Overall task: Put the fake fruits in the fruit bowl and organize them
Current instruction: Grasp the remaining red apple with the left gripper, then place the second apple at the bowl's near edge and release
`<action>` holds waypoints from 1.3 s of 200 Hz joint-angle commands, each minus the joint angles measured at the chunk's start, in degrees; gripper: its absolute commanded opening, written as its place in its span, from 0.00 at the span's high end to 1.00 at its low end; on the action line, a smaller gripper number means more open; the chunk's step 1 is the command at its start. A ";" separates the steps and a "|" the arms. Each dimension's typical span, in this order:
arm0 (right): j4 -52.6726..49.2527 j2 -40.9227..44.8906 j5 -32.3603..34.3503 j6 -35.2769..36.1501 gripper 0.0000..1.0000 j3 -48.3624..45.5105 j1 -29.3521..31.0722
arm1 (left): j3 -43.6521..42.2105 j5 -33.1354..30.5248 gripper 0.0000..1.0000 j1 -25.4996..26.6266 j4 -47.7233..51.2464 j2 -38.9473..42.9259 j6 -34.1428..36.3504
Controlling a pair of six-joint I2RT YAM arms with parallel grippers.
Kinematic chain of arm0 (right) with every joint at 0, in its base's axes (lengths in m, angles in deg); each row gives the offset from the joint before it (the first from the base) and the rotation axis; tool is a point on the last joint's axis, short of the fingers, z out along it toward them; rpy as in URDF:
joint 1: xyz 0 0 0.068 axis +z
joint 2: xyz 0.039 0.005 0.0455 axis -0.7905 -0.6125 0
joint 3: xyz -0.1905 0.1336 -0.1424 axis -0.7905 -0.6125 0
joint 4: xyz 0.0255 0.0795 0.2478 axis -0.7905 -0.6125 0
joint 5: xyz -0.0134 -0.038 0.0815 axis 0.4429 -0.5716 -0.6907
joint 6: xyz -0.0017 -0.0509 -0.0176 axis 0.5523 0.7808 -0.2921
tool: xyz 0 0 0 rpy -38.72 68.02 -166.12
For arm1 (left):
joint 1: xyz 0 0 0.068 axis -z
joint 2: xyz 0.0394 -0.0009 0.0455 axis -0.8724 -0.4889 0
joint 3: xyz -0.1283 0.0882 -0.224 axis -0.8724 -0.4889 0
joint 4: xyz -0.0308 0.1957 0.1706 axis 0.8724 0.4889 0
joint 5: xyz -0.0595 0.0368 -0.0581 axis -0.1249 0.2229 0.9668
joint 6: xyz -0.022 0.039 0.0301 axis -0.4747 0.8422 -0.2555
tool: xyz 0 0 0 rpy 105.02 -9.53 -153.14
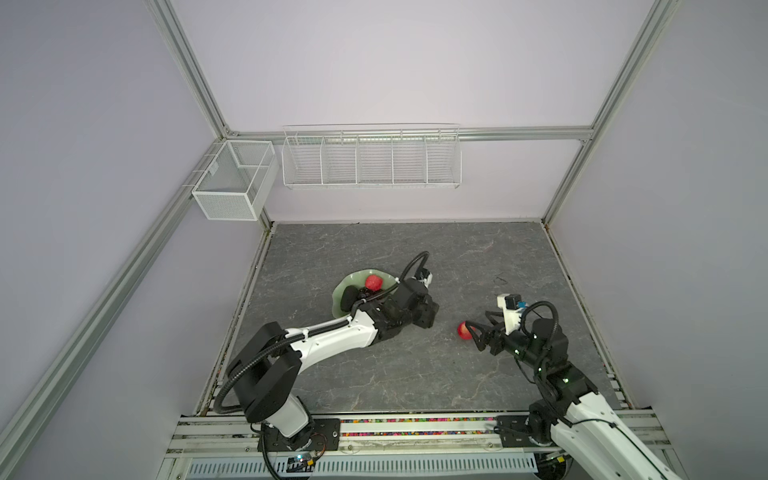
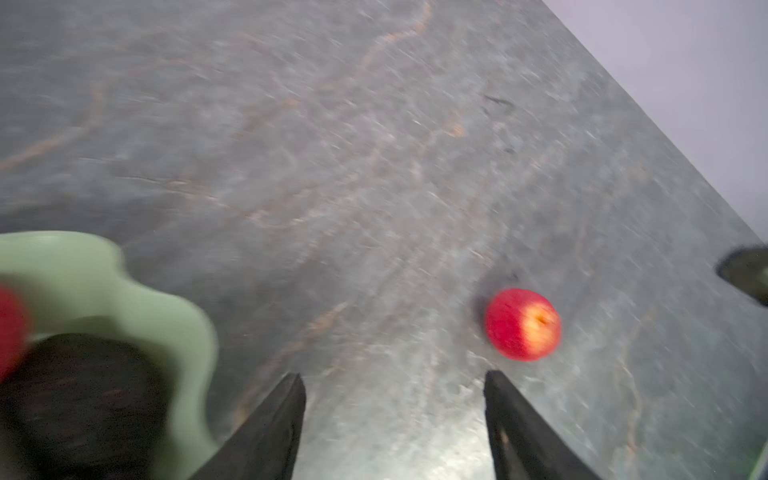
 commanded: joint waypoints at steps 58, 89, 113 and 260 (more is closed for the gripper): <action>-5.91 8.27 -3.08 -2.97 0.11 -1.52 -3.19 | 8.51 6.40 0.31 6.51 -8.49 -14.30 -4.42; -5.79 7.80 -3.28 -2.78 0.11 -1.28 -3.22 | 11.33 6.64 0.31 7.08 -7.48 -17.56 -4.20; -6.19 8.63 -2.93 -2.82 0.11 -1.51 -3.45 | 14.45 5.32 0.31 7.43 -5.26 -20.69 -3.78; -5.33 7.47 -3.44 -3.11 0.11 -1.69 -4.25 | 14.52 -2.37 0.51 7.86 -3.81 -21.47 -4.85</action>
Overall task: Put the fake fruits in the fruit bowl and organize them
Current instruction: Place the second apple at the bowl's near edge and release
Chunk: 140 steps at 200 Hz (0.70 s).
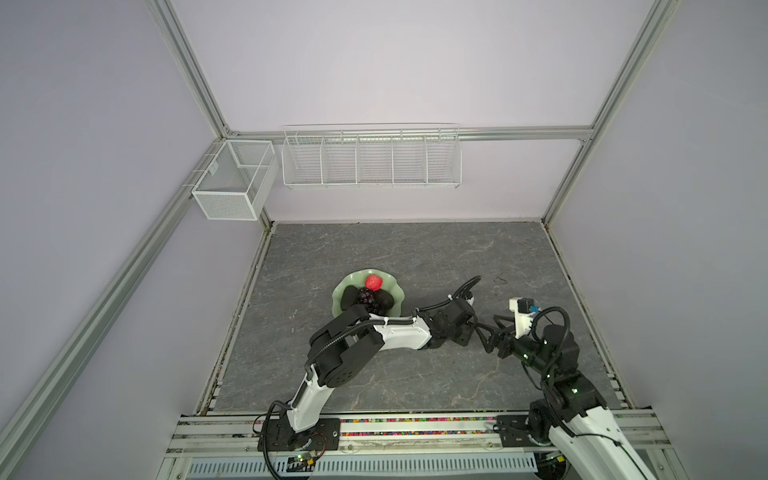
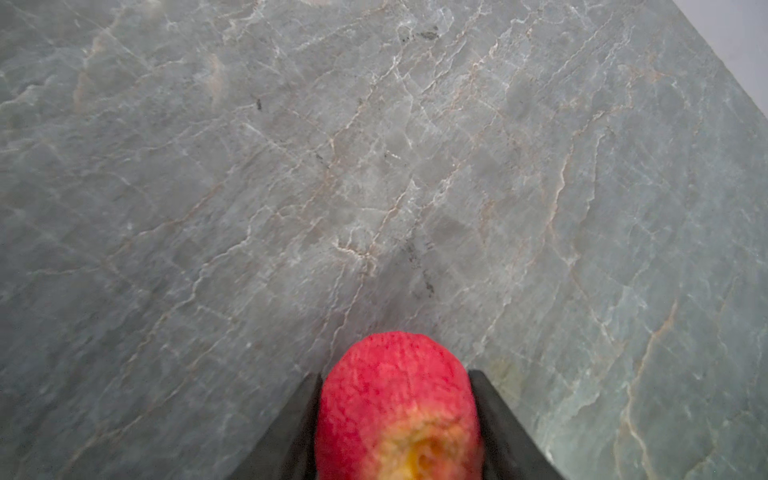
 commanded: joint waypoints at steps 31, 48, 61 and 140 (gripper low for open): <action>1.16 -0.35 -1.44 -0.64 0.11 -0.97 -0.44 | -4.70 -7.73 0.53 0.09 2.68 10.55 -1.60; 1.58 -0.28 -1.86 -0.80 0.11 -1.14 -0.61 | -6.69 -12.00 0.53 0.12 5.10 14.94 -1.30; 2.37 -0.18 -2.94 -0.94 0.11 -1.36 -0.61 | -8.35 -14.50 0.53 -0.26 7.73 18.64 -0.93; 14.13 -10.77 -12.96 5.61 0.11 0.22 13.34 | -23.03 -21.32 0.53 -10.16 22.23 38.75 -6.08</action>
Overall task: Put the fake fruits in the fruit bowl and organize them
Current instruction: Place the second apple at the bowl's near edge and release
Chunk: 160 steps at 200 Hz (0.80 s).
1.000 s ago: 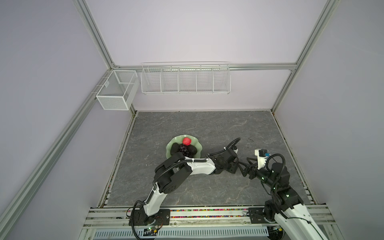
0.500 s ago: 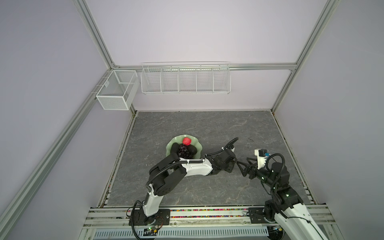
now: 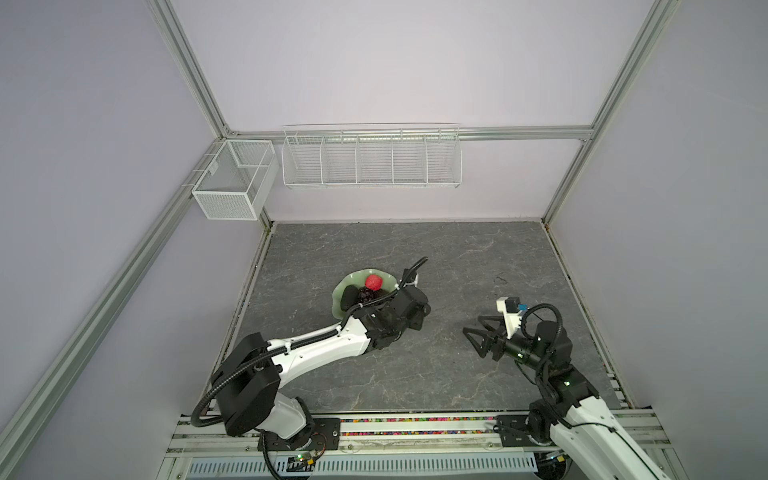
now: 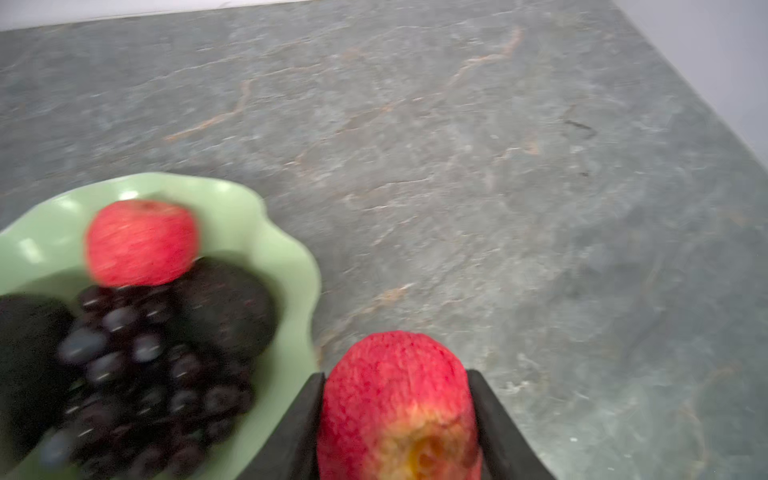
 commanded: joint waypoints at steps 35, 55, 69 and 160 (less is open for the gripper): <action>5.64 -6.86 -0.68 7.54 0.11 2.21 13.26 | -5.44 -2.43 0.53 -5.94 9.41 5.42 -2.94; 4.63 -7.68 -0.31 8.21 0.11 2.68 13.42 | -5.58 -2.52 0.53 -7.60 10.37 4.64 -3.31; 4.25 -7.47 0.40 8.30 0.11 2.61 13.53 | -5.73 -2.80 0.53 -8.10 10.76 4.25 -3.77; 2.85 -6.37 2.36 8.90 0.11 2.57 13.53 | -5.73 -1.42 0.52 -9.48 8.34 -0.21 -3.19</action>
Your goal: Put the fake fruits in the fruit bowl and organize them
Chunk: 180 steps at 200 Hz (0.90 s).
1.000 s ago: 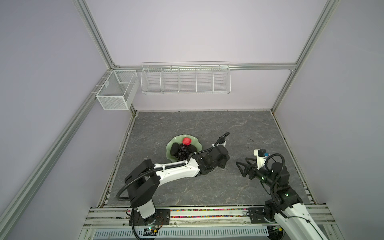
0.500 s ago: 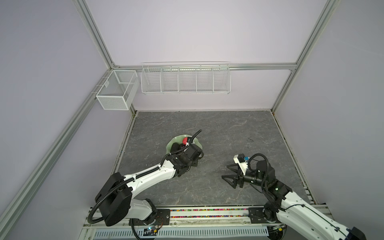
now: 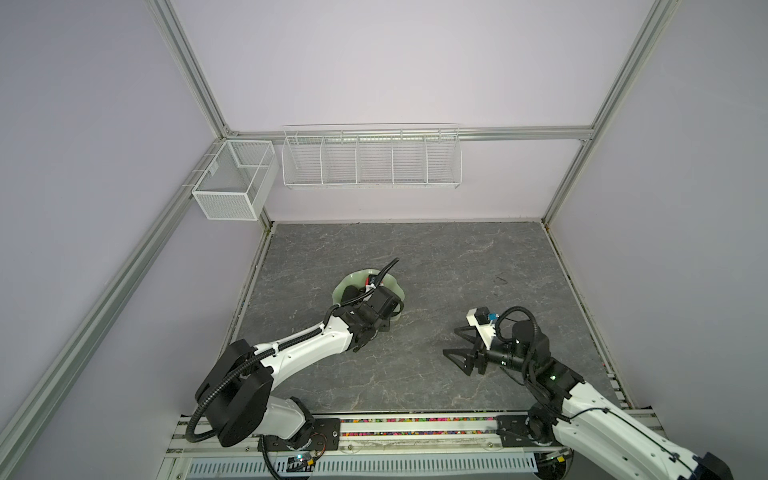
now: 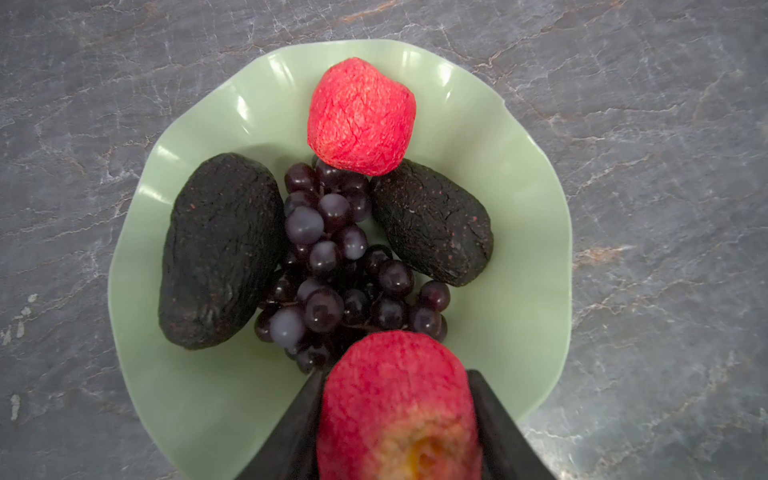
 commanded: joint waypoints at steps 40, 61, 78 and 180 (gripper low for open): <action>-0.04 0.73 1.58 1.50 0.11 1.12 0.42 | -0.38 0.45 0.37 -0.43 0.46 -1.10 -1.12; 0.32 0.56 1.58 1.39 0.11 1.06 0.40 | -0.66 0.58 0.33 -0.38 0.35 -0.11 -0.74; 0.30 0.32 1.92 1.39 0.11 1.06 0.39 | -0.84 0.43 0.32 -0.39 0.38 0.85 -0.81; -4.83 8.92 15.25 -4.03 0.11 -0.50 -9.72 | -4.48 -7.71 0.00 -6.14 -0.75 29.18 8.85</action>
